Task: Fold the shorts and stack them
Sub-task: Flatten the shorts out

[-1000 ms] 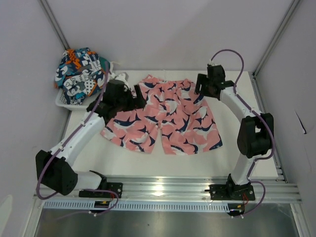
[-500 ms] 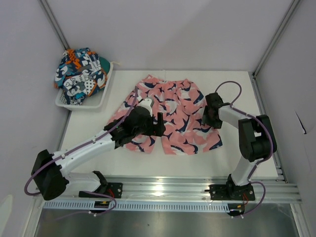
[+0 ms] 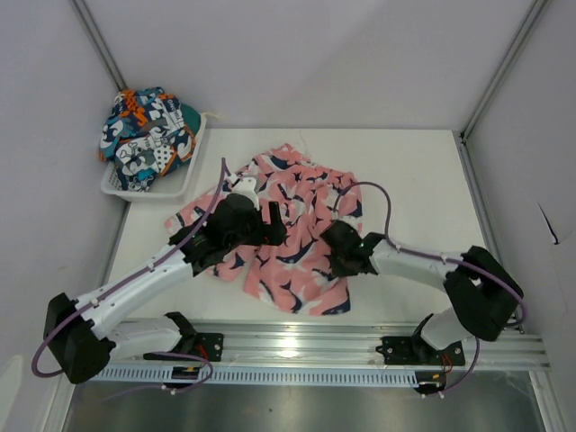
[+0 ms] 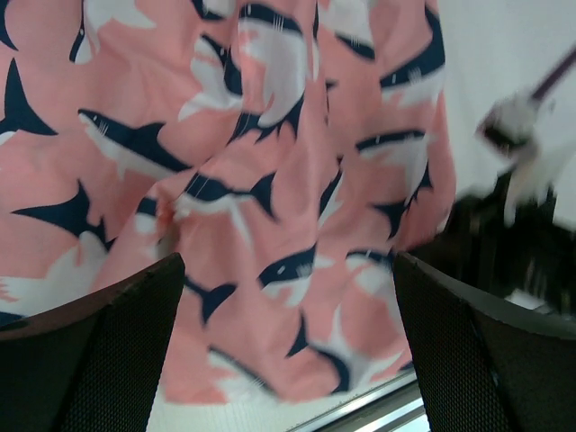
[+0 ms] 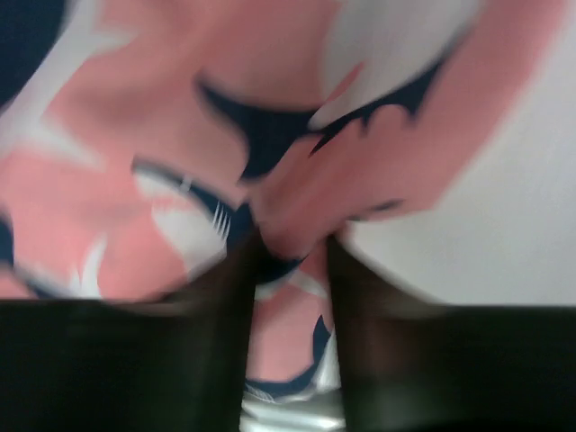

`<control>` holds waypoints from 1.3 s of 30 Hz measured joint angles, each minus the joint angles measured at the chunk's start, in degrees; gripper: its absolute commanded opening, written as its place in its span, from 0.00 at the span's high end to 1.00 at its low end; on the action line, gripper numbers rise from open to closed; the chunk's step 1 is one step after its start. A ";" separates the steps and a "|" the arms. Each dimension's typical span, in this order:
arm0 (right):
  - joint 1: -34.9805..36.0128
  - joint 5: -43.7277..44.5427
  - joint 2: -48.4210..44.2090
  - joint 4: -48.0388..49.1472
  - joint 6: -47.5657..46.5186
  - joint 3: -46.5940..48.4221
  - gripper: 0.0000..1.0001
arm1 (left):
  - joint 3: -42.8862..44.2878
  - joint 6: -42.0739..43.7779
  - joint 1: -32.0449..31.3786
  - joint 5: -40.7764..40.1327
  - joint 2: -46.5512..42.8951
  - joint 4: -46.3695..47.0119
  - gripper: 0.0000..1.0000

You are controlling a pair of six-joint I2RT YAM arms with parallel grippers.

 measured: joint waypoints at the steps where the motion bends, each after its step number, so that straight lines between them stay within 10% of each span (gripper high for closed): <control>1: 4.46 -0.28 -2.29 -1.73 1.60 -0.46 0.42 | 0.00 0.04 0.09 -0.28 -1.49 -0.72 0.01; 6: 10.23 -1.40 -14.34 -8.72 3.37 3.02 0.37 | 0.00 0.50 0.20 0.85 -6.43 -2.89 0.01; 11: -11.74 -5.07 -16.20 -7.91 -1.92 10.95 0.37 | -0.02 0.59 -3.82 1.90 -6.58 -3.45 0.01; 25: -27.19 -14.56 14.25 -2.05 -12.07 29.46 0.55 | -1.36 -5.22 -29.94 -8.55 7.13 -2.75 0.02; 39: -28.02 -13.70 30.47 0.07 -15.78 44.04 0.54 | 8.26 -11.58 -36.00 -13.35 28.87 -3.39 0.12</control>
